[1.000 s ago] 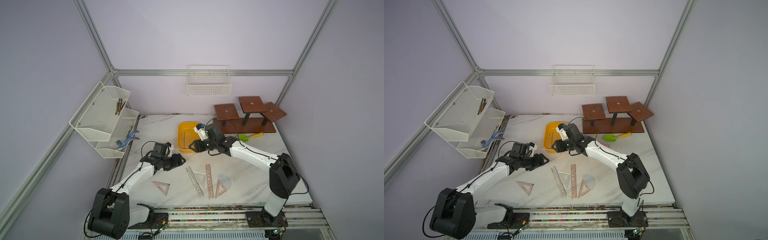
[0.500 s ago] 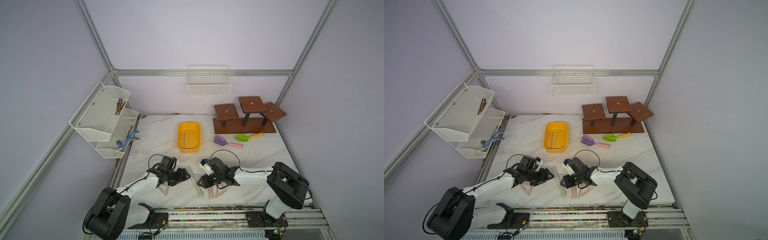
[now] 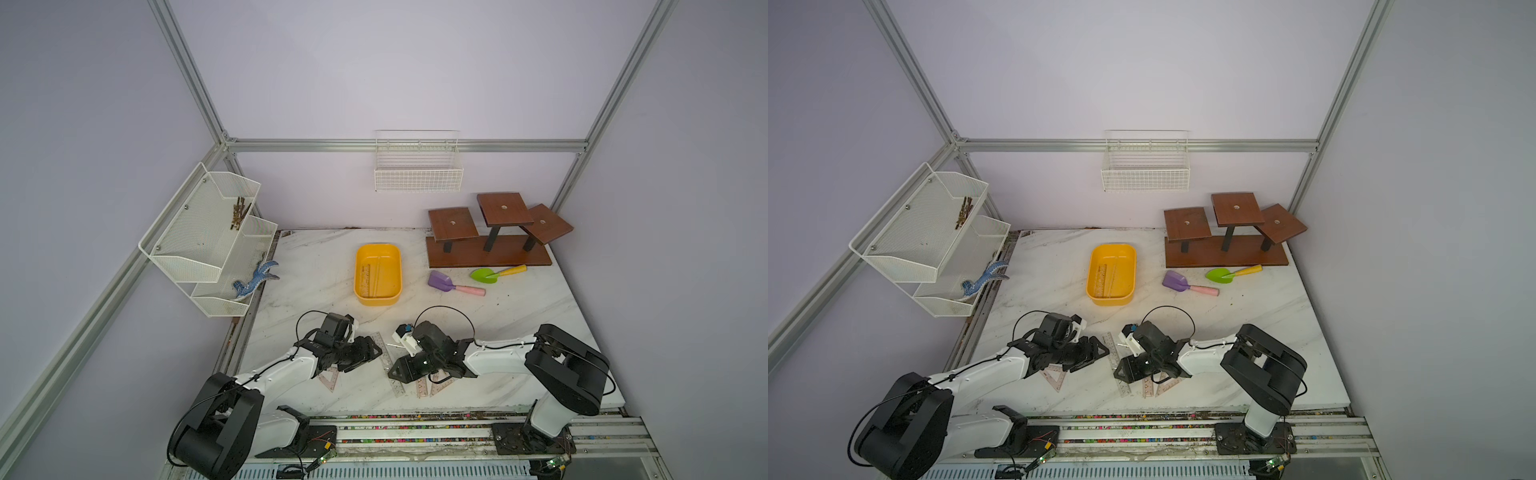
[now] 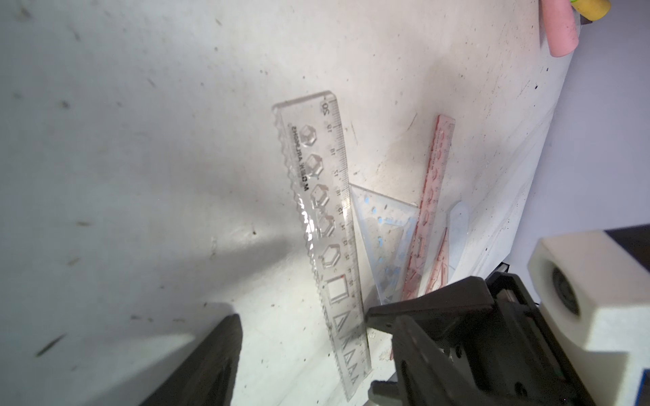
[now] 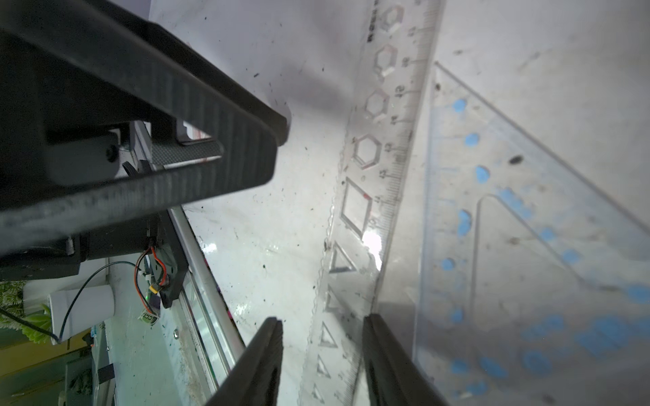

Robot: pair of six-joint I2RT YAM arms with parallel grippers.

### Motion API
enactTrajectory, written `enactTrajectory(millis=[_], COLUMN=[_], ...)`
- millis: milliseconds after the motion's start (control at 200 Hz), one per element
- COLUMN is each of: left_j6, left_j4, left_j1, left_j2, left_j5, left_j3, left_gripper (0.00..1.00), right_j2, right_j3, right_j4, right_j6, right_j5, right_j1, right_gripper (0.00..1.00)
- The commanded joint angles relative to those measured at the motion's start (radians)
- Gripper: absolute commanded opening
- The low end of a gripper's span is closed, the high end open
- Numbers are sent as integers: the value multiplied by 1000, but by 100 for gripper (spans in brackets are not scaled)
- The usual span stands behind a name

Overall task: Put the scattered rulers into the storage box
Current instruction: Pick up the ruler from the center of the board.

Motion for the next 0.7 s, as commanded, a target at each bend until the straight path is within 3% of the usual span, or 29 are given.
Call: enactTrajectory(millis=[0, 200, 285, 390, 520, 695], left_j6=[-3, 1, -2, -12, -11, -13], left_j4=[-6, -43, -30, 18, 27, 27], left_j1=[-3, 7, 9, 9, 9, 9], left_j2=[-15, -62, -70, -61, -40, -26], left_j5=[-7, -27, -18, 12, 19, 14], left_j3=[-14, -24, -36, -54, -48, -44], left_gripper=[72, 72, 67, 57, 56, 56], right_j2=[34, 101, 94, 28, 27, 100], right_j3=[23, 76, 96, 94, 100, 109], right_j4=[3, 46, 69, 79, 86, 147], right_j6=[7, 15, 10, -15, -30, -12], right_j5=[5, -56, -59, 30, 72, 22], right_j1=[13, 27, 19, 1, -21, -33], right_gripper=[44, 44, 42, 31, 7, 5])
